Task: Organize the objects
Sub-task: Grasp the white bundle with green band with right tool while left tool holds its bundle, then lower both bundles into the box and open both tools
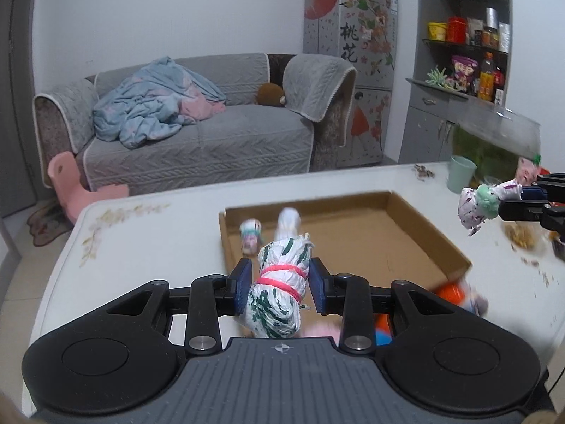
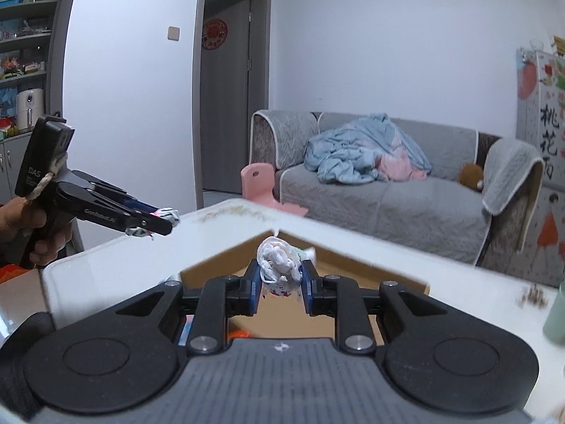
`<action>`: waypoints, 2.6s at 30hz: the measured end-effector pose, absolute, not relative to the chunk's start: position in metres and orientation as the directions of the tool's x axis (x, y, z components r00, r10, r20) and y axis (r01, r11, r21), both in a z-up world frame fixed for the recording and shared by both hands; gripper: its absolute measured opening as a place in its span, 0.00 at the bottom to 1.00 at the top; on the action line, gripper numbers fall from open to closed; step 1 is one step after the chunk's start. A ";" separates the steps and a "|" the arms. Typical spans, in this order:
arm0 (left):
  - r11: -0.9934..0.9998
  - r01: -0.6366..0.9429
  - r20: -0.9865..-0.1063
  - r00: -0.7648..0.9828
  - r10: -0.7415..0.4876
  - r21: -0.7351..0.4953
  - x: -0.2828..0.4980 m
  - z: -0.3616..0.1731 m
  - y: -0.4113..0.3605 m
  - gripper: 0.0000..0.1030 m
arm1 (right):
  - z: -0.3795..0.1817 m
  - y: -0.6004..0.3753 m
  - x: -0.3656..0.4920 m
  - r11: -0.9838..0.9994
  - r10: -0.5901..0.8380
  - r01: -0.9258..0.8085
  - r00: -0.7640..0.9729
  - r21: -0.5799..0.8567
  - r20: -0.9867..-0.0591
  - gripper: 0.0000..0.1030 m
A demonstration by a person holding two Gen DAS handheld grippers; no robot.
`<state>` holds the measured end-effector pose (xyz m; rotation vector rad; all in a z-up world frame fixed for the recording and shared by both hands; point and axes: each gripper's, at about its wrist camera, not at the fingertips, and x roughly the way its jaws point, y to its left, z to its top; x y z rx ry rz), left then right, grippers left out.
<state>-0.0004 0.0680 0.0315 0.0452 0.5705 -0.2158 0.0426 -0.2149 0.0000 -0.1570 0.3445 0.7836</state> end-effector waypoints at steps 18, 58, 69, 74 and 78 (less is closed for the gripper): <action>0.924 0.381 -0.682 0.678 -0.274 0.008 0.150 -0.032 -0.025 0.40 | -0.023 -0.169 0.160 0.708 0.616 -0.705 0.643 -0.038 -0.454 0.20; 0.910 0.349 -0.767 0.639 -0.057 0.224 0.172 -0.067 -0.023 0.97 | -0.092 -0.111 0.216 0.676 0.524 -0.737 0.493 -0.013 -0.695 0.25; 0.943 0.275 -0.762 0.646 -0.038 0.186 0.161 -0.050 0.010 0.99 | -0.095 -0.088 0.225 0.659 0.510 -0.752 0.475 -0.029 -0.717 0.26; 0.953 0.251 -0.764 0.645 -0.033 0.170 0.165 -0.049 0.016 0.99 | -0.088 -0.091 0.220 0.665 0.491 -0.745 0.489 -0.052 -0.721 0.52; 0.964 0.231 -0.772 0.635 -0.046 0.133 0.168 -0.049 0.019 1.00 | -0.080 -0.089 0.220 0.669 0.477 -0.740 0.494 -0.064 -0.727 0.56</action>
